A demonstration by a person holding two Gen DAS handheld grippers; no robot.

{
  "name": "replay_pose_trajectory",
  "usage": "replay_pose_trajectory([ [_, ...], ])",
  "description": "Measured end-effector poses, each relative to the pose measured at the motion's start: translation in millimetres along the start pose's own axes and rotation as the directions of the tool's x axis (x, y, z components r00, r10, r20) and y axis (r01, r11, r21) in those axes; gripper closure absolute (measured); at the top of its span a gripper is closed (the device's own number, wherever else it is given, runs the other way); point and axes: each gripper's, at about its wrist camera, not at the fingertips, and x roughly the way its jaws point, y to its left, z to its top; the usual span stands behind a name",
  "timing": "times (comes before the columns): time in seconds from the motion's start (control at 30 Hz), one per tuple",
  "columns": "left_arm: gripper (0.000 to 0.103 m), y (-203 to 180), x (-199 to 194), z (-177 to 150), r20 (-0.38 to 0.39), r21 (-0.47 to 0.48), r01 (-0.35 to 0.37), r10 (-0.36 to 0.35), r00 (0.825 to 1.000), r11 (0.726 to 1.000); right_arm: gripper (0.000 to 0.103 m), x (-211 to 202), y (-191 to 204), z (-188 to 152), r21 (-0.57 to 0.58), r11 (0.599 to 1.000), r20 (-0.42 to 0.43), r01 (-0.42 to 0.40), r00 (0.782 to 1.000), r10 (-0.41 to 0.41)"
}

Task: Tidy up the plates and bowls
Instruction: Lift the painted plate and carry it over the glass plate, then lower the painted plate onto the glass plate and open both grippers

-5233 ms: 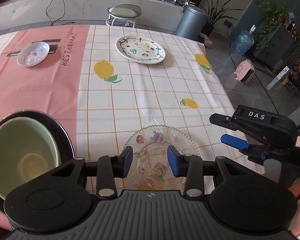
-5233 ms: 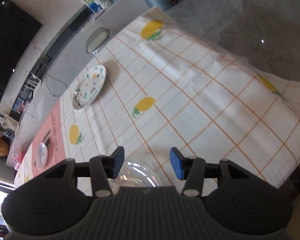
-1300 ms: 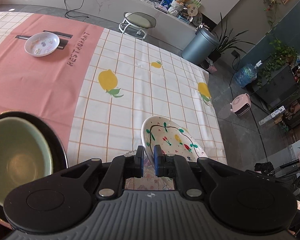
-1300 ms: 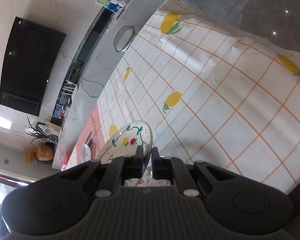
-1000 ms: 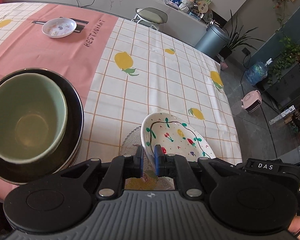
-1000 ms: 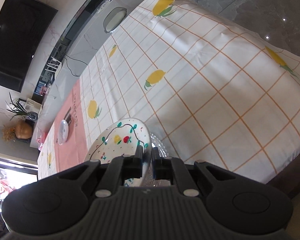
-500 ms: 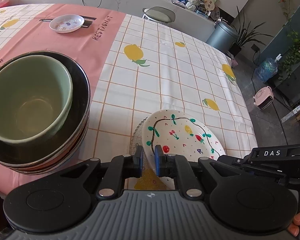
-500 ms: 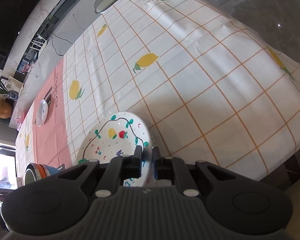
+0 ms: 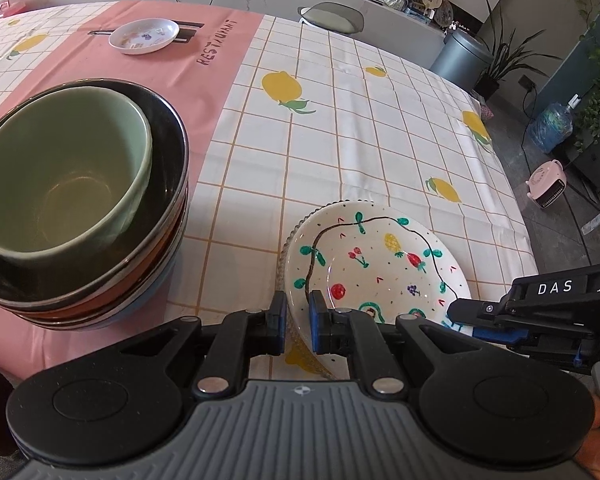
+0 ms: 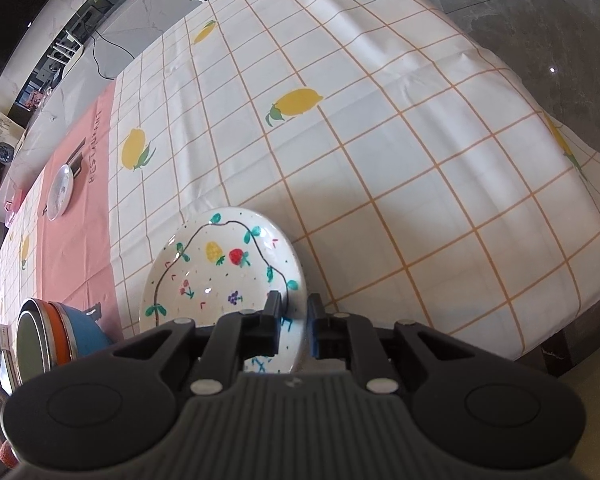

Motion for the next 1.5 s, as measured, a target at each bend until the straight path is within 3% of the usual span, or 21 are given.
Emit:
replay_pose_trajectory([
  [0.37, 0.092, -2, 1, -2, 0.012, 0.02, -0.015, 0.015, 1.0, 1.0, 0.09, 3, 17, -2, -0.096, 0.992, -0.009, 0.082, 0.997, -0.083],
  [0.43, 0.1, -3, 1, -1, 0.016, 0.03, 0.01, -0.01, 1.0, 0.999, 0.09, 4, 19, -2, -0.111, 0.99, -0.013, 0.092, 0.995, -0.094],
  [0.6, 0.1, -7, -3, -4, 0.031, 0.059, 0.012, -0.014, 0.999, 0.998, 0.09, 9, 24, -3, -0.134, 0.984, -0.028, 0.114, 0.993, -0.119],
  [0.73, 0.095, -5, -8, -4, 0.038, 0.066, 0.02, -0.023, 0.999, 0.998, 0.09, 10, 22, -2, -0.12, 0.986, -0.035, 0.114, 0.992, -0.119],
  [0.83, 0.076, -2, -12, -4, 0.033, 0.066, 0.019, -0.021, 0.999, 0.998, 0.087, 8, 20, -2, -0.102, 0.988, -0.024, 0.116, 0.993, -0.119],
  [1.0, 0.076, 0, -20, -9, 0.026, 0.085, 0.057, -0.06, 0.998, 0.995, 0.087, 5, 19, -3, -0.107, 0.988, -0.016, 0.108, 0.994, -0.111],
  [1.1, 0.076, -1, -23, -9, 0.024, 0.091, 0.073, -0.075, 0.997, 0.993, 0.095, 6, 20, -4, -0.112, 0.988, -0.024, 0.106, 0.994, -0.109],
  [1.4, 0.076, -4, -36, -5, 0.026, 0.109, 0.114, -0.117, 0.993, 0.988, 0.095, 8, 18, -2, -0.091, 0.992, -0.033, 0.087, 0.995, -0.09],
  [1.5, 0.076, -3, -43, 1, 0.02, 0.125, 0.137, -0.141, 0.99, 0.983, 0.09, 3, 12, -2, -0.053, 0.996, -0.013, 0.073, 0.997, -0.074],
])
